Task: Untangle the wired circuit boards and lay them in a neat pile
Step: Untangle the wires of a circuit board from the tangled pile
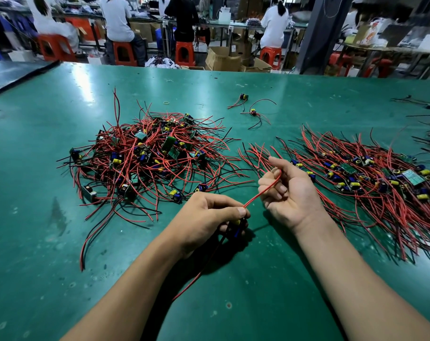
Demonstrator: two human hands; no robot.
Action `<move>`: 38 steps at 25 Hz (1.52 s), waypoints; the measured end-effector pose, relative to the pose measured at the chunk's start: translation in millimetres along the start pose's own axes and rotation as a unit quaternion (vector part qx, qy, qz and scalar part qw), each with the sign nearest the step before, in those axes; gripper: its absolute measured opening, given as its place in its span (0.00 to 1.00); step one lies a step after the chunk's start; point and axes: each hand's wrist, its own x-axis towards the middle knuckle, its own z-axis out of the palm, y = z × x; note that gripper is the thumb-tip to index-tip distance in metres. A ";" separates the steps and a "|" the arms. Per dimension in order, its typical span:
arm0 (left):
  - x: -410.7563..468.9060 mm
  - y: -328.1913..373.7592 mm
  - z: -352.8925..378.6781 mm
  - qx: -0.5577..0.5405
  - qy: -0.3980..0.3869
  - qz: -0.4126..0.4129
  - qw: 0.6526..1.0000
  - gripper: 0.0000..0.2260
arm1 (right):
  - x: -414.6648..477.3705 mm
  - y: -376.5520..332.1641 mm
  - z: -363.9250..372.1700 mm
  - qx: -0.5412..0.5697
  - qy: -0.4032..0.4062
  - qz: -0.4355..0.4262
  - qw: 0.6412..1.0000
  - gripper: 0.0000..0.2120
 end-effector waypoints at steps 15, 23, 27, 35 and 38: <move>1.0 -1.6 -6.7 -0.089 0.022 -0.012 0.996 0.06 | -7.5 26.5 -7.6 -0.410 -0.118 -0.054 0.903 0.11; 0.4 -3.9 -8.0 0.047 -0.017 0.008 0.999 0.04 | 2.4 22.3 -8.9 -0.368 -0.023 -0.146 0.918 0.12; 0.2 -3.9 -9.7 0.067 -0.040 0.011 0.997 0.04 | 2.6 18.2 -8.6 -0.333 0.014 -0.188 0.924 0.12; -0.8 -2.2 -8.4 0.044 -0.062 -0.001 0.997 0.04 | -3.0 8.8 2.6 -0.163 0.043 -0.050 0.984 0.22; -0.7 -2.1 -7.7 0.045 -0.065 -0.003 0.997 0.04 | -5.0 6.7 1.6 -0.152 0.019 -0.027 0.988 0.22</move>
